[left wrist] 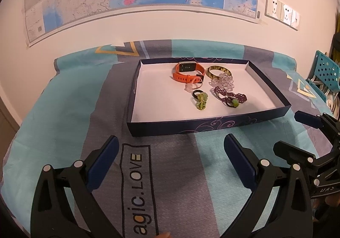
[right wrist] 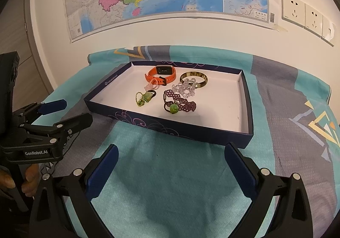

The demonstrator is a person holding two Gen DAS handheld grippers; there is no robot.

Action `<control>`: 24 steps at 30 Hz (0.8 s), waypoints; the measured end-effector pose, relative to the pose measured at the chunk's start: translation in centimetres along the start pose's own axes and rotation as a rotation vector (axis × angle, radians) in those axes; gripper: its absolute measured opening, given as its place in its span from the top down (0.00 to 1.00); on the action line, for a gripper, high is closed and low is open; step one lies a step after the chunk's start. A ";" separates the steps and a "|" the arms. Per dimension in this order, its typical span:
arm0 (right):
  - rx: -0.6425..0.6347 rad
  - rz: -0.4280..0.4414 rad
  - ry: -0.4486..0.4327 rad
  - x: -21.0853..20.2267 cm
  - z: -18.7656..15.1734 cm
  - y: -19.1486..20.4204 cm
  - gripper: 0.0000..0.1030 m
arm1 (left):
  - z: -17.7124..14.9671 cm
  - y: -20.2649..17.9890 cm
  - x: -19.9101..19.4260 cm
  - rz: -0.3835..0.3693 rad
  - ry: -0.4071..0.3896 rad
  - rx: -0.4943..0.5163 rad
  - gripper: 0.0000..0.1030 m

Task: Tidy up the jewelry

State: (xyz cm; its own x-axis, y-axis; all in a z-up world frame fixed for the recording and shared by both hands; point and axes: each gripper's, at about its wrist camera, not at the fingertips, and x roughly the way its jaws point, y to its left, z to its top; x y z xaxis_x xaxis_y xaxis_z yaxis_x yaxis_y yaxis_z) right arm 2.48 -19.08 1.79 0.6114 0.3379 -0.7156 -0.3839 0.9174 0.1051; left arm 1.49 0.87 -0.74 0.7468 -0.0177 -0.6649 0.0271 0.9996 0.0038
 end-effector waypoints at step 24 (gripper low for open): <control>0.006 0.004 0.010 0.3 -0.1 -0.1 0.06 | -0.2 -0.5 0.1 -0.011 0.004 0.013 0.05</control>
State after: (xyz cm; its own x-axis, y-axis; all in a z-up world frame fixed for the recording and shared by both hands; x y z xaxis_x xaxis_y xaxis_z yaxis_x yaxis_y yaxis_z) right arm 2.65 -19.12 1.56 0.6032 0.3393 -0.7218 -0.3823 0.9173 0.1117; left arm 1.36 0.33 -0.97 0.7440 -0.0281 -0.6676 0.0436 0.9990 0.0065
